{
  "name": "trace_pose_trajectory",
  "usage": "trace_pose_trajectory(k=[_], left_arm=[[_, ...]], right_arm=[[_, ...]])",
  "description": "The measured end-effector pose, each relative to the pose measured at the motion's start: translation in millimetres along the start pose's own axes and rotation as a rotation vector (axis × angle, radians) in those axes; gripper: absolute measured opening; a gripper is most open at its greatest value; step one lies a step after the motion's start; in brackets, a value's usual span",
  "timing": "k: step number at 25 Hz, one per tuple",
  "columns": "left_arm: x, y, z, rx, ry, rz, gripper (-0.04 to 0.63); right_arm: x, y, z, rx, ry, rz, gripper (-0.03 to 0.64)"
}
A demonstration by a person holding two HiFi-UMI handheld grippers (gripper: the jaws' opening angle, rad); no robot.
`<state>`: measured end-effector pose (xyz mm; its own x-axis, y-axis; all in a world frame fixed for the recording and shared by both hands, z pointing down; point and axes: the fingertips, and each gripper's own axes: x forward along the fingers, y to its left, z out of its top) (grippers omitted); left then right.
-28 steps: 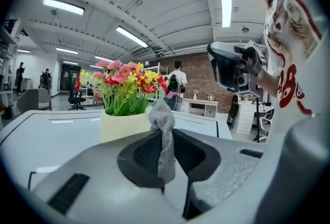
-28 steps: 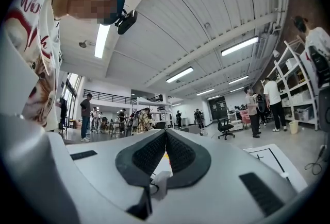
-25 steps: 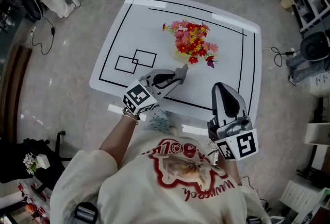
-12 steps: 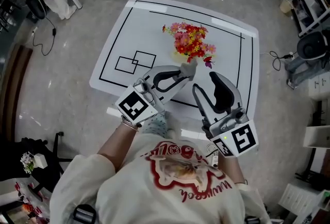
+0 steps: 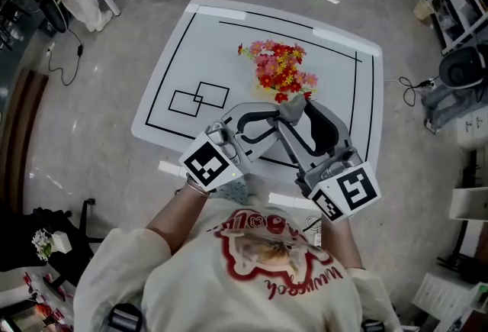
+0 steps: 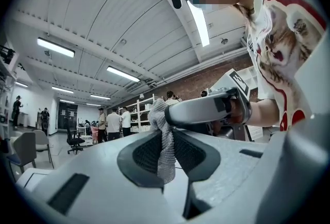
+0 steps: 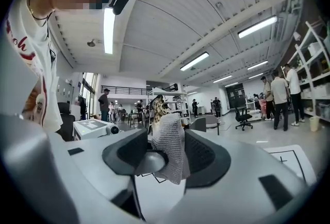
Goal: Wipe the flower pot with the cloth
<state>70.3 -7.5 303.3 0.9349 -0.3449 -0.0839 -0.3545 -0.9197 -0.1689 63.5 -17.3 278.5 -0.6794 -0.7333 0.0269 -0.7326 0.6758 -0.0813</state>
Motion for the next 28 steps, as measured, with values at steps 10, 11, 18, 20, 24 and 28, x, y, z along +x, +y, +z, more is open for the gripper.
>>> trace_pose_trajectory(k=[10, 11, 18, 20, 24, 28], left_arm=[[12, 25, 11, -0.056, -0.070, -0.073, 0.061], [12, 28, 11, -0.053, -0.068, -0.082, 0.061], [12, 52, 15, -0.049, -0.070, -0.106, 0.067], [11, 63, 13, -0.070, -0.078, -0.096, 0.071], [3, 88, 16, -0.083, -0.116, -0.051, 0.071], [-3, 115, 14, -0.065, -0.114, 0.002, 0.071]], right_arm=[[17, -16, 18, -0.078, -0.036, 0.006, 0.035], [19, -18, 19, -0.084, -0.038, 0.004, 0.034], [26, -42, 35, -0.068, -0.093, -0.040, 0.031], [26, -55, 40, -0.074, -0.107, -0.078, 0.031], [27, -76, 44, -0.061, -0.113, -0.119, 0.031], [30, -99, 42, -0.058, -0.105, -0.163, 0.031]])
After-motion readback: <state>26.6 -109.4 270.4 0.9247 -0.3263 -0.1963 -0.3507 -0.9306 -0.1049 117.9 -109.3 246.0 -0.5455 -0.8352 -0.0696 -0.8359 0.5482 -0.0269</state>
